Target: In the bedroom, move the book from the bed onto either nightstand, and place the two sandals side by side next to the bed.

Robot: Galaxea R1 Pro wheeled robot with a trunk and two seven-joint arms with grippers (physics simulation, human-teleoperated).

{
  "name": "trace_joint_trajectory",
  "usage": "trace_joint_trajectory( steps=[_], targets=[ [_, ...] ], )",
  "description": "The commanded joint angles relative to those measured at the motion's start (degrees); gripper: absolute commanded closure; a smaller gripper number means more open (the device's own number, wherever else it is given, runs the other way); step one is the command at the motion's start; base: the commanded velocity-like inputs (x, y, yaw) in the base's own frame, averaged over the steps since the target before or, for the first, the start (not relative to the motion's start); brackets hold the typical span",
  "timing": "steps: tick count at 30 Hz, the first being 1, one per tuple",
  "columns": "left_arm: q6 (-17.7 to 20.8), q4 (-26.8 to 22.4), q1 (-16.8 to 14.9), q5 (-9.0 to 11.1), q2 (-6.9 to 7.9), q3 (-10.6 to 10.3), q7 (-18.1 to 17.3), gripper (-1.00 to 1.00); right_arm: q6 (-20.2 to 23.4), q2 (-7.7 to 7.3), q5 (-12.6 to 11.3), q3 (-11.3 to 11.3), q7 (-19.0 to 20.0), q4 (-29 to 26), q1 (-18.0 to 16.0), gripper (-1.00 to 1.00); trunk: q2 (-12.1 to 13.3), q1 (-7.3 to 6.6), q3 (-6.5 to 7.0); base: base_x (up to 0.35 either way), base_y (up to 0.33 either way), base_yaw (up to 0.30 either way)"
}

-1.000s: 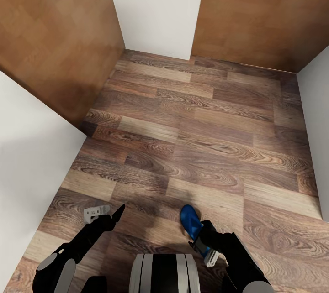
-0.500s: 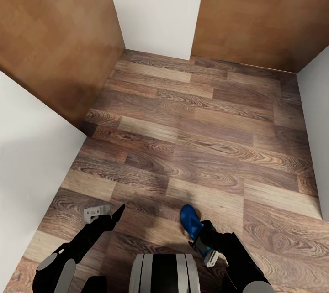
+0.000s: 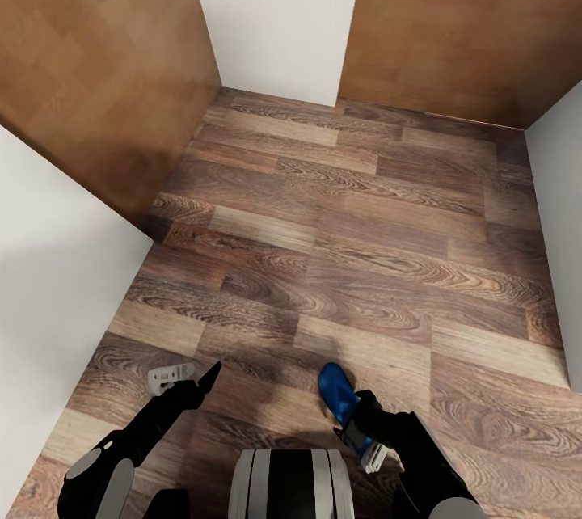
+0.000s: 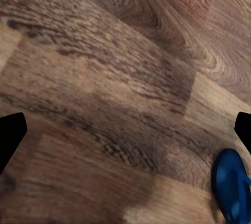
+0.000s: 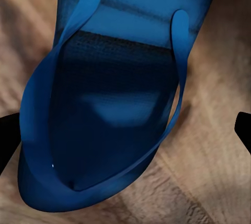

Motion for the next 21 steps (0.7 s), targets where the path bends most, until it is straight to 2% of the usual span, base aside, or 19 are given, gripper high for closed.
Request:
trace_joint_trajectory(
  steps=[1, 6, 11, 21],
  targets=[
    [0.56, -0.04, -0.02, 0.57, -0.06, 0.16, -0.25, -1.0, -0.57, 0.05, -0.6, -0.18, -0.12, -0.08, -0.01, -1.0, -0.01, -0.01, -0.03, 0.0, 0.0, 0.0],
    [0.56, -0.04, -0.02, 0.56, -0.06, 0.16, -0.25, -1.0, -0.58, 0.05, -0.6, -0.18, -0.12, -0.08, -0.01, -1.0, -0.01, -0.01, -0.03, 0.0, 0.0, 0.0],
    [0.56, -0.04, -0.02, 0.56, -0.06, 0.16, -0.25, -1.0, -0.59, 0.05, -0.6, -0.18, -0.12, -0.08, -0.01, -1.0, -0.08, 0.12, -1.14, 0.0, 0.0, 0.0],
    [0.56, -0.04, -0.02, 0.59, -0.07, 0.16, -0.25, -1.0, -0.55, 0.05, -0.6, -0.18, -0.12, -0.08, -0.01, -1.0, -0.08, 0.12, -1.14, 0.0, 0.0, 0.0]
  ],
)
